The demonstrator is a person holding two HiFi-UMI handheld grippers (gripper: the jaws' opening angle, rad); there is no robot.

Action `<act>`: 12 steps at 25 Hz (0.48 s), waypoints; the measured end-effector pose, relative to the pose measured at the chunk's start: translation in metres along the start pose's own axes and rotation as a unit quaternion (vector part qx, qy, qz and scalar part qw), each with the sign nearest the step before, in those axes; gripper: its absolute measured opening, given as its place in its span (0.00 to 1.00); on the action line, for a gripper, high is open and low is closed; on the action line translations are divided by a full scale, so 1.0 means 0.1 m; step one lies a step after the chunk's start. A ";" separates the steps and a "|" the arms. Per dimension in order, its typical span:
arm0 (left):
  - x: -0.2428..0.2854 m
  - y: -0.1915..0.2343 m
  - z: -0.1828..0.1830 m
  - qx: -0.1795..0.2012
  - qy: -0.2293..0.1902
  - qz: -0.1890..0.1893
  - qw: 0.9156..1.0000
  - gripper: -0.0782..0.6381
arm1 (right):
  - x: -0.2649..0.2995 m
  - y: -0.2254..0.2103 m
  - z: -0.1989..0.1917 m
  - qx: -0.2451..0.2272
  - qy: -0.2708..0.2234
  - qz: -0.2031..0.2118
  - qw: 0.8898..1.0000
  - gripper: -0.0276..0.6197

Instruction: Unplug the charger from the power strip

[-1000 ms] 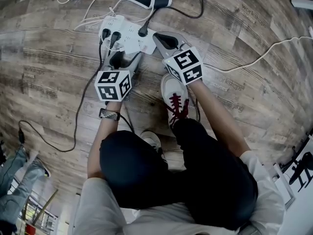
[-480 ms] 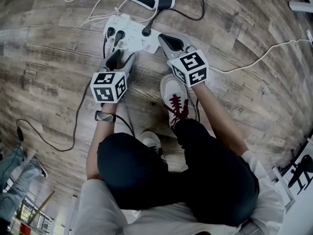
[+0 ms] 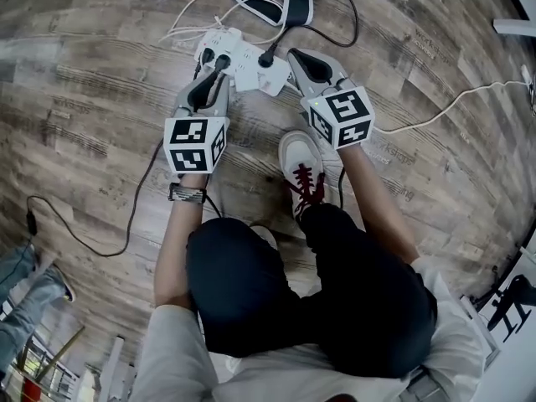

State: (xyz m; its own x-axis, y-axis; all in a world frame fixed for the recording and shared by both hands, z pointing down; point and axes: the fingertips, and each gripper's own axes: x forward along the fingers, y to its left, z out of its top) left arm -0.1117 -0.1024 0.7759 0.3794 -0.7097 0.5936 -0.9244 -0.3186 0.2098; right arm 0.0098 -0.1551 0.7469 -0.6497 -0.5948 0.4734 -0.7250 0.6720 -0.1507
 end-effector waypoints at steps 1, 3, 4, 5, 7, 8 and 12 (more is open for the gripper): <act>-0.01 0.01 0.08 0.007 -0.007 0.003 1.000 0.21 | 0.00 -0.03 0.07 -0.004 -0.005 -0.004 1.000 0.05; -0.03 0.04 0.26 0.019 -0.022 0.010 1.000 0.19 | -0.01 -0.08 0.20 -0.012 -0.016 -0.012 1.000 0.05; -0.05 0.06 0.36 0.024 -0.028 0.014 0.999 0.17 | -0.02 -0.10 0.27 -0.016 -0.022 -0.015 1.000 0.05; -0.07 0.09 0.45 0.030 -0.034 0.019 0.999 0.16 | -0.04 -0.13 0.35 -0.019 -0.027 -0.018 0.999 0.05; -0.13 0.14 0.66 0.040 -0.046 0.027 0.998 0.12 | -0.10 -0.18 0.52 -0.026 -0.038 -0.023 0.999 0.05; -0.16 0.17 0.78 0.045 -0.053 0.030 0.997 0.12 | -0.14 -0.19 0.63 -0.030 -0.045 -0.024 0.998 0.05; -0.36 0.24 1.30 0.060 -0.088 0.045 0.993 0.12 | -0.34 -0.19 1.15 -0.052 -0.074 -0.020 0.996 0.05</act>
State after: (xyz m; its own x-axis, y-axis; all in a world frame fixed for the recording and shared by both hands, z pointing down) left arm -0.1427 -0.1657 0.6587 0.3062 -0.8340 0.4590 -0.9474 -0.3143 0.0610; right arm 0.0194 -0.1986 0.6342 -0.6531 -0.6753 0.3427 -0.7283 0.6841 -0.0399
